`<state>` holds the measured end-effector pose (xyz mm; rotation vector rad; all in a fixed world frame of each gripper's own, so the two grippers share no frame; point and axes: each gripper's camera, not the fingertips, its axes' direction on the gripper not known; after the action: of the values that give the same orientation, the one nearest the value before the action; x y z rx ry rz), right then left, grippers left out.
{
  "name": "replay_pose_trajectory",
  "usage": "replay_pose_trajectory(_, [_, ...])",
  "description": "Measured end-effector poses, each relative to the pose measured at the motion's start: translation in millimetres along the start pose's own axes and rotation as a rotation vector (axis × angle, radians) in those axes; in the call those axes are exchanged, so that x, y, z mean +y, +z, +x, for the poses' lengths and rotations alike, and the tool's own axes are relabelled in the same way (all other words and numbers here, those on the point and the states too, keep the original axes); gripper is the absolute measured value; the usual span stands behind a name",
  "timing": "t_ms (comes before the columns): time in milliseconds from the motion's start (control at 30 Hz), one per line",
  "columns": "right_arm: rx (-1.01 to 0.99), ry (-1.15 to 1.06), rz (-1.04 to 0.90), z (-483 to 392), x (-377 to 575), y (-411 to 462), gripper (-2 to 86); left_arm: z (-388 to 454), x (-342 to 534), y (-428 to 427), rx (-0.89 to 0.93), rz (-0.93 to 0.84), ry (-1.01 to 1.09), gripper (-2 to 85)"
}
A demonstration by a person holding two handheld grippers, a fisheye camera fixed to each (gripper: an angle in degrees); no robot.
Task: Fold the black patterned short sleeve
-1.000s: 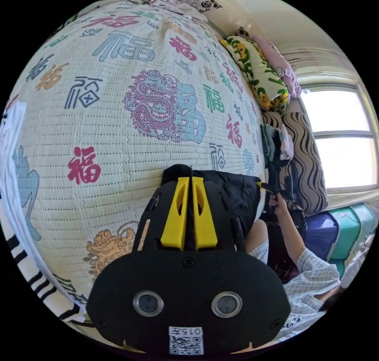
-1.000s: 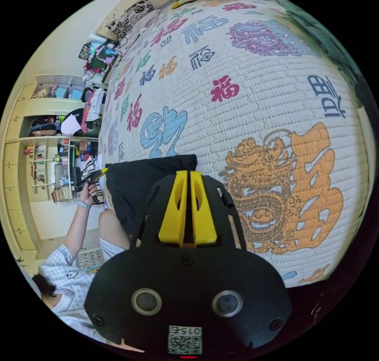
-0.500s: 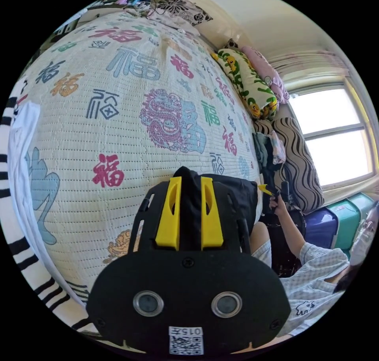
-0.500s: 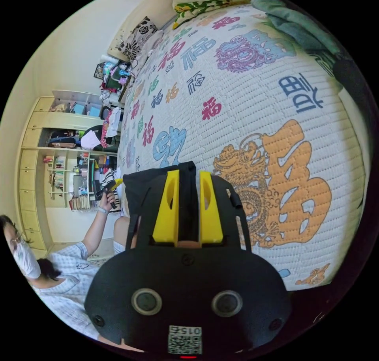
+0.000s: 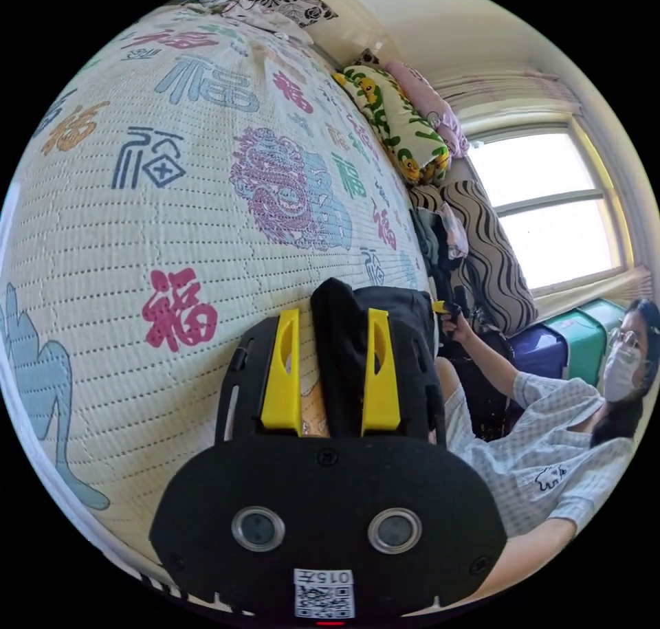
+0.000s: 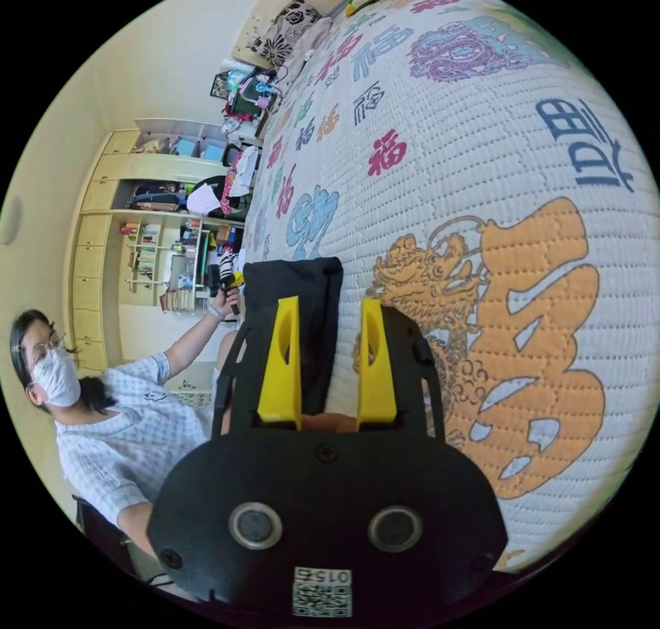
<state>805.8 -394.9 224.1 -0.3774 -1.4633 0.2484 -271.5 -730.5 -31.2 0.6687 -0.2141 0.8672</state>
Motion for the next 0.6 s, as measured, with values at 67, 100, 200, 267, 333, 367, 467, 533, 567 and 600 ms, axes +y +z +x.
replay_pose_trajectory(67, [-0.102, -0.043, -0.065, 0.5, -0.1, -0.5, 13.4, -7.1, 3.4, -8.2, 0.097, 0.002, 0.011, 13.1])
replay_pose_trajectory(100, [-0.097, -0.047, -0.093, 0.6, 0.1, 1.4, 13.4, -9.1, 3.8, -9.5, 0.115, -0.013, 0.009, 12.9])
replay_pose_trajectory(200, [-0.075, -0.074, -0.099, 3.5, 2.8, -1.1, 12.0, -11.8, 7.6, -14.7, 0.117, -0.054, 0.032, 12.2])
replay_pose_trajectory(267, [-0.148, -0.065, -0.085, 16.7, 0.8, 1.9, 10.9, -12.3, 5.7, -9.1, 0.160, -0.067, 0.046, 11.9])
replay_pose_trajectory(333, [-0.186, -0.072, -0.074, 23.5, -3.0, 8.2, 9.3, -11.9, 1.1, 0.6, 0.212, -0.069, 0.046, 11.6])
replay_pose_trajectory(367, [-0.195, -0.079, -0.070, 25.7, -6.0, 13.9, 8.6, -10.1, -2.6, 7.8, 0.235, -0.076, 0.053, 11.3])
replay_pose_trajectory(467, [-0.220, -0.088, -0.084, 28.8, -13.2, 28.0, 6.0, -2.9, -8.1, 23.4, 0.274, -0.099, 0.082, 9.1])
replay_pose_trajectory(533, [-0.216, -0.076, -0.099, 32.0, -16.0, 33.4, 3.5, 0.7, -9.5, 27.9, 0.252, -0.131, 0.098, 5.5])
replay_pose_trajectory(567, [-0.208, -0.070, -0.103, 34.3, -16.6, 34.4, 2.4, 3.8, -9.8, 29.3, 0.235, -0.150, 0.111, 4.3])
replay_pose_trajectory(600, [-0.204, -0.078, -0.093, 34.5, -16.2, 33.4, 2.1, 5.8, -9.8, 29.2, 0.229, -0.152, 0.122, 3.6])
